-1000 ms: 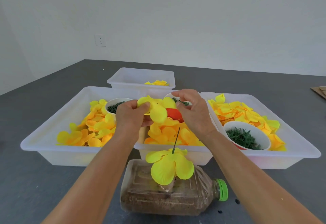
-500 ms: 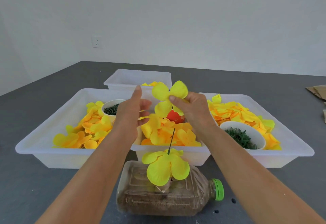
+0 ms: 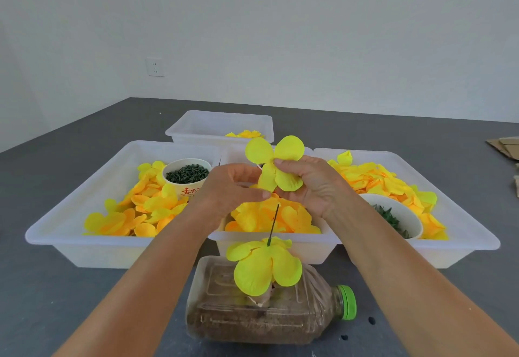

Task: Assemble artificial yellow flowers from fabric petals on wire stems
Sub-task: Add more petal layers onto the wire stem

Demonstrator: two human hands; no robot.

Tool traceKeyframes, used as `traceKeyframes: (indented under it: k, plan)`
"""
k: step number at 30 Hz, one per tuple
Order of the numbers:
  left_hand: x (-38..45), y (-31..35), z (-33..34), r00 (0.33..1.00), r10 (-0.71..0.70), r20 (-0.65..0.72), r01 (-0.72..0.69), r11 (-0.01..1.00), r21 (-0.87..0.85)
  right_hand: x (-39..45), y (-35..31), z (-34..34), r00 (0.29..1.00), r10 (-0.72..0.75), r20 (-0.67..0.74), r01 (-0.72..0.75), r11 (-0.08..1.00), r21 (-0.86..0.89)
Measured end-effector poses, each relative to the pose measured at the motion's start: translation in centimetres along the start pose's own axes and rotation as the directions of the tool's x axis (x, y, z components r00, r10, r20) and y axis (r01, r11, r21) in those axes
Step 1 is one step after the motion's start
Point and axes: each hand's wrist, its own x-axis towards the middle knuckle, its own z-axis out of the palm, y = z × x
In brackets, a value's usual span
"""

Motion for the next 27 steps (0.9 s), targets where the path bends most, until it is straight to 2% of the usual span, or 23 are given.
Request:
traceKeyframes:
  k: [4, 7, 9, 11, 14, 16, 20, 22, 24, 25, 26, 27]
  plan:
    - [0.2, -1.4, -0.1, 0.998, -0.013, -0.056, 0.029, 0.954, 0.298, -0.1, 0.3, 0.0, 0.999, 0.001, -0.04, 0.0, 0.999, 0.034]
    - [0.2, -1.8, -0.3, 1.0, 0.01, -0.001, -0.008, 0.844, 0.536, -0.2, 0.1, -0.2, 0.994, -0.036, -0.1, 0.043, 0.996, 0.076]
    - [0.2, -1.7, -0.3, 0.999, 0.019, 0.038, -0.039, 0.768, 0.64, -0.3, -0.2, -0.5, 0.996, -0.021, -0.091, 0.027, 0.998, 0.056]
    - [0.3, -1.4, -0.4, 0.999, 0.044, 0.024, -0.05, 0.762, 0.646, -0.6, -0.4, -0.7, 0.998, -0.004, -0.064, 0.005, 1.0, 0.007]
    - [0.3, -0.4, -1.1, 0.988, 0.12, -0.098, -0.035, 0.79, 0.612, -1.1, -0.4, -1.1, 0.999, -0.003, -0.049, 0.001, 0.999, -0.039]
    - [0.3, -0.1, -1.6, 0.983, 0.129, -0.129, -0.031, 0.814, 0.579, -1.4, -0.5, -1.3, 0.999, 0.001, -0.038, -0.003, 0.999, -0.047]
    - [0.0, -0.2, -1.6, 0.999, 0.004, 0.046, -0.031, 0.796, 0.605, -2.1, -0.8, -1.1, 0.999, 0.035, -0.018, -0.035, 0.999, -0.035]
    - [-0.3, -0.4, -1.5, 0.997, -0.01, 0.077, -0.043, 0.757, 0.652, -2.5, -1.1, -1.1, 0.999, 0.049, -0.003, -0.05, 0.999, -0.022]
    - [-0.5, -0.1, -1.5, 0.996, 0.094, -0.008, -0.063, 0.728, 0.683, -3.1, -1.7, -1.2, 0.998, 0.059, 0.031, -0.059, 0.998, -0.001]
    - [-0.7, 0.3, -1.6, 0.982, 0.164, -0.092, -0.064, 0.75, 0.658, -3.4, -2.1, -1.3, 0.997, 0.063, 0.054, -0.064, 0.998, 0.017]
    - [-1.0, 0.8, -1.6, 0.962, 0.203, -0.185, -0.066, 0.824, 0.562, -3.8, -2.5, -1.4, 0.995, 0.065, 0.076, -0.068, 0.997, 0.036]
    - [-1.3, 1.6, -1.6, 0.952, 0.18, -0.247, -0.077, 0.924, 0.375, -4.2, -2.9, -1.3, 0.993, 0.062, 0.097, -0.067, 0.997, 0.047]
